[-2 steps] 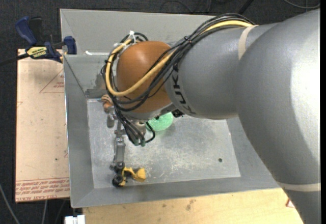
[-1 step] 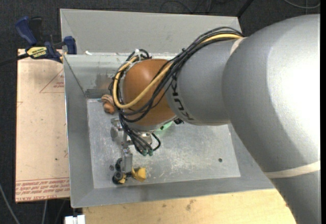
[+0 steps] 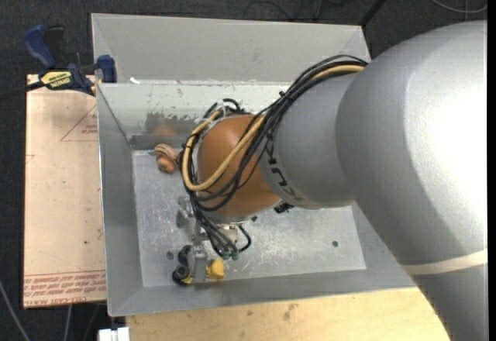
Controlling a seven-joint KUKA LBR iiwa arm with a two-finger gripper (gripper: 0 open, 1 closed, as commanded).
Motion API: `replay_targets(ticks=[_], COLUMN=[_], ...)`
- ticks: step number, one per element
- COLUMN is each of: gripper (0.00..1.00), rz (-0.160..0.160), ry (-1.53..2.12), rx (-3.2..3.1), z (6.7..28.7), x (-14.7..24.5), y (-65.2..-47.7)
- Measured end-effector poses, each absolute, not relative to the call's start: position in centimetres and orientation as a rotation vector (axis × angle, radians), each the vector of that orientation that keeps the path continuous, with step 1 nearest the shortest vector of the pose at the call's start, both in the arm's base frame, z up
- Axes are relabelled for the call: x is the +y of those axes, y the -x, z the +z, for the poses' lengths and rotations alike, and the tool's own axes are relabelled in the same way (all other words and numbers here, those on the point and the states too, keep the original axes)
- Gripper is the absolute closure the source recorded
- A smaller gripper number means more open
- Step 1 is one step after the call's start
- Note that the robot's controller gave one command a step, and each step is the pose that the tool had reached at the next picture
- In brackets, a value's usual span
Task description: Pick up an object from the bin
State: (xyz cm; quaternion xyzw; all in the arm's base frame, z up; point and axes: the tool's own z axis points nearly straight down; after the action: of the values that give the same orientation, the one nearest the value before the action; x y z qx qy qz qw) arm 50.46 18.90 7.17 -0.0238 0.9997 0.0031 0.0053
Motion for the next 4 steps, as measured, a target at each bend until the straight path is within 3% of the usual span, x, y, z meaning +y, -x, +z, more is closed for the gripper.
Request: replay_targets(ticks=[1, 2, 3, 4], gripper=[1.0, 1.0, 1.0, 0.0], rz=[0.005, -0.002, 0.003, 0.003], ry=[0.077, 0.074, 0.144, 0.144], rx=[3.134, 3.134, 3.136, 3.136], z=[7.3, 7.3, 21.4, 21.4], x=[19.0, 18.7, 20.4, 20.4], y=[-48.9, -49.0, -48.6, -48.6])
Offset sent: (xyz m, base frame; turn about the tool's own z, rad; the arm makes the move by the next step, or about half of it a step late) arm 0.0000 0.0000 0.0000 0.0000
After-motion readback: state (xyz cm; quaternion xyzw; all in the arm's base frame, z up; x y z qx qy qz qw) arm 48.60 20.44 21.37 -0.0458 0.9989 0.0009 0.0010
